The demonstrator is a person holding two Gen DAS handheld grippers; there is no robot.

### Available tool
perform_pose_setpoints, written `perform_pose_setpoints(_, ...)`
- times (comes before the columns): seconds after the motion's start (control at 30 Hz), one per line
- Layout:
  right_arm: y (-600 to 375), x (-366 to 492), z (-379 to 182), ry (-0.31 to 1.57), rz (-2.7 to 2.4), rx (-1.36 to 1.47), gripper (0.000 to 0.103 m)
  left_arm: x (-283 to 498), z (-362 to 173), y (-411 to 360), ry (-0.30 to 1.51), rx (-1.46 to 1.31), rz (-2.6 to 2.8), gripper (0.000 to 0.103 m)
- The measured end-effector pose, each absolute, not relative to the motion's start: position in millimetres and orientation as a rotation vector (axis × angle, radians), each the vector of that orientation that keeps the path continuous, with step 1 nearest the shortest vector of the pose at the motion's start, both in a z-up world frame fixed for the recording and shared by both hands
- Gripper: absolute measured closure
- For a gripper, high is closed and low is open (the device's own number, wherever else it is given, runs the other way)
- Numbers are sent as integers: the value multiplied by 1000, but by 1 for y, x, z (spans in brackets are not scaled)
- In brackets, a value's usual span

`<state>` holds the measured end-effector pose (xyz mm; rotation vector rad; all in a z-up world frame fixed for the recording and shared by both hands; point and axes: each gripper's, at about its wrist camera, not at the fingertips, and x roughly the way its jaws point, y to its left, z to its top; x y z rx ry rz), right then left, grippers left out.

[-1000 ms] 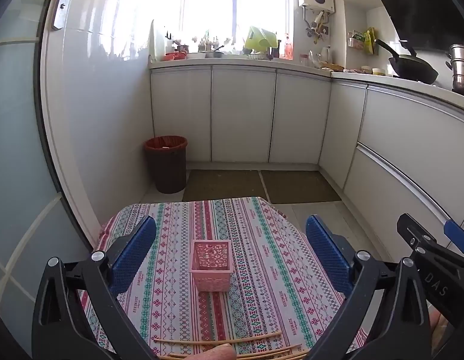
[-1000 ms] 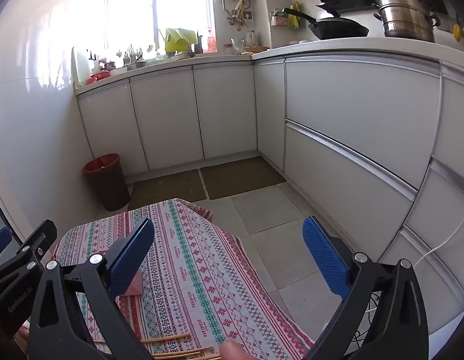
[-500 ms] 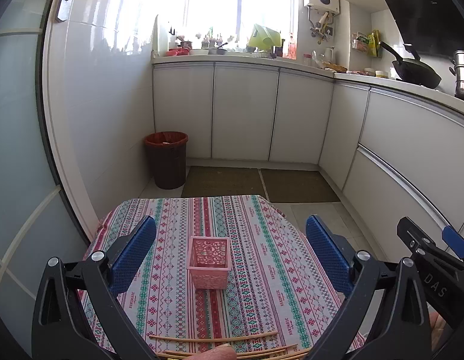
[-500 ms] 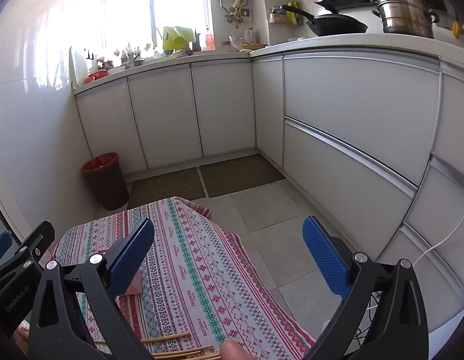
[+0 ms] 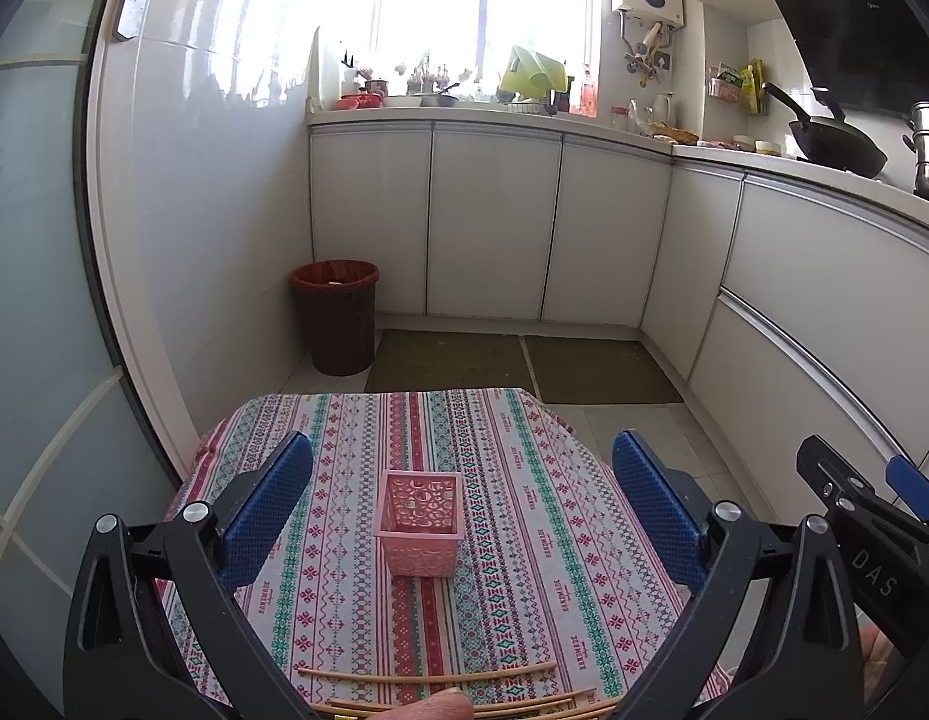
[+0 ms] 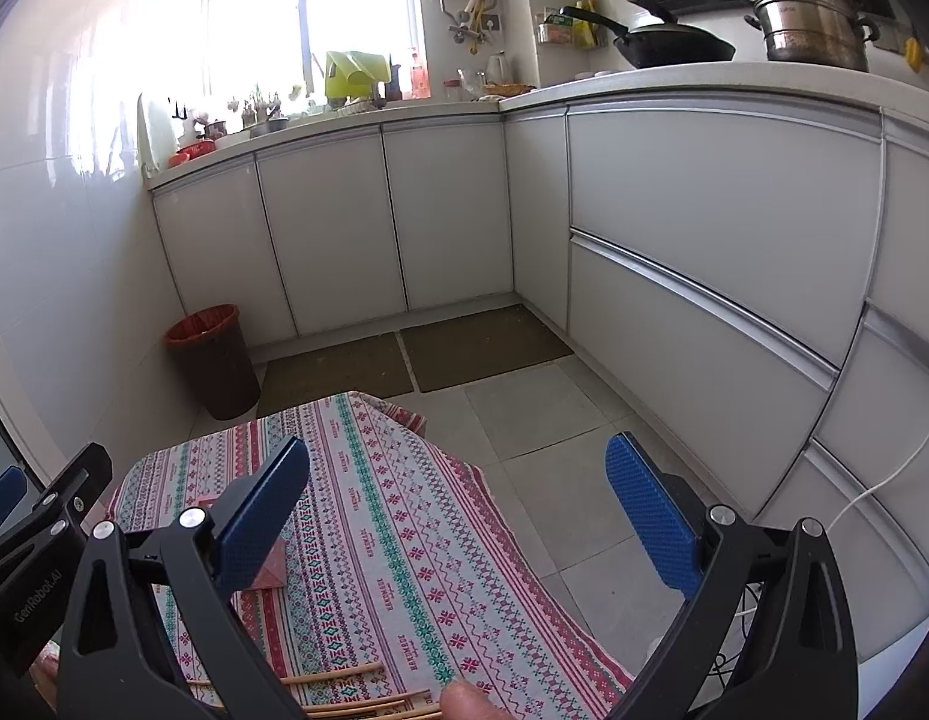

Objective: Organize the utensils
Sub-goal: 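Move both tools toward the table above the chopstick pile, then lower the left gripper over the bamboo chopstick pile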

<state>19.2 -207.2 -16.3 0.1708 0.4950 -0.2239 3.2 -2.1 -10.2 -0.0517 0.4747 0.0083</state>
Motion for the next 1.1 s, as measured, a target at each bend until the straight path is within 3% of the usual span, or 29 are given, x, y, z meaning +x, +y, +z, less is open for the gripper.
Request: perform_pose_setpoints(1.1,-203,-64,-95,734,-259,106,7,-78,-82,-1,667,-85,44,7)
